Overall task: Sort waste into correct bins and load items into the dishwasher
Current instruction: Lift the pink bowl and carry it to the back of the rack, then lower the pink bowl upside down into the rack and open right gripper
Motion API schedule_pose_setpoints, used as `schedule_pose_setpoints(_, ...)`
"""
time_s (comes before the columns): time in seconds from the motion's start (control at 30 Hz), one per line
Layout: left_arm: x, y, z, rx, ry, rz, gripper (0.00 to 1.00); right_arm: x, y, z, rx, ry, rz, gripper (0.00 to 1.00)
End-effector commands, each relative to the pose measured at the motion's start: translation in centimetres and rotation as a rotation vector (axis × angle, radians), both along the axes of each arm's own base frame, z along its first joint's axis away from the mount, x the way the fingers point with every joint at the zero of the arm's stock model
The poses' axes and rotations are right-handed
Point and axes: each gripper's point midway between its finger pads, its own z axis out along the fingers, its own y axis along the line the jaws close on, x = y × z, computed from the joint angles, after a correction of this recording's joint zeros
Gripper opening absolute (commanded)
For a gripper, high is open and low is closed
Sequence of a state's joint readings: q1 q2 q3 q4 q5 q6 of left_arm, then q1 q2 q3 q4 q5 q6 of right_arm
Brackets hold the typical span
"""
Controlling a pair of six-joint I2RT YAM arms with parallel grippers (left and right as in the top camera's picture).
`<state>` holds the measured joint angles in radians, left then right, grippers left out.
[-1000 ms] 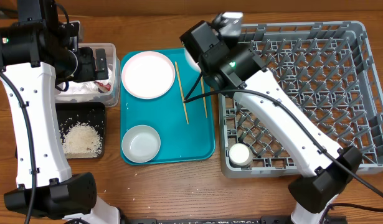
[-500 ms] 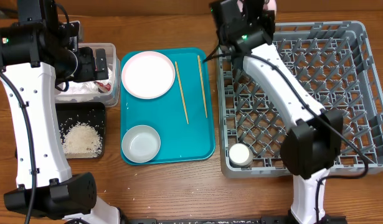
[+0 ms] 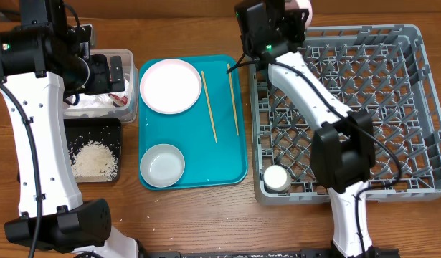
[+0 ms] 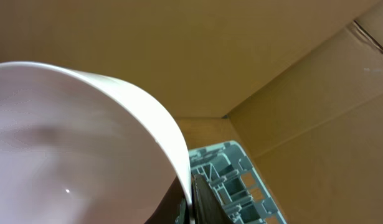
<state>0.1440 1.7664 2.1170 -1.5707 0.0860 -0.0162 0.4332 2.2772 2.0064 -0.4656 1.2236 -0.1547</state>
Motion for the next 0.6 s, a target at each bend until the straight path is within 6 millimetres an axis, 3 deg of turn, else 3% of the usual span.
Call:
schedule_pose_setpoints(0.0,-0.1,-0.2,1.2,0.0,-0.042,-0.015,1.0,0.1,-0.5,-1.4,-0.058,0.043,-0.028,0.04)
schedule_pose_setpoints(0.27,-0.1,-0.2,1.2,0.0,-0.042,-0.015,1.0,-0.1,-0.6,-2.7,-0.067,0.081,-0.034,0.04)
schedule_pose_setpoints(0.57,-0.1,-0.2,1.2,0.0,-0.042,-0.015,1.0,-1.6,-0.3,-5.6,0.002,0.178,-0.008,0.04)
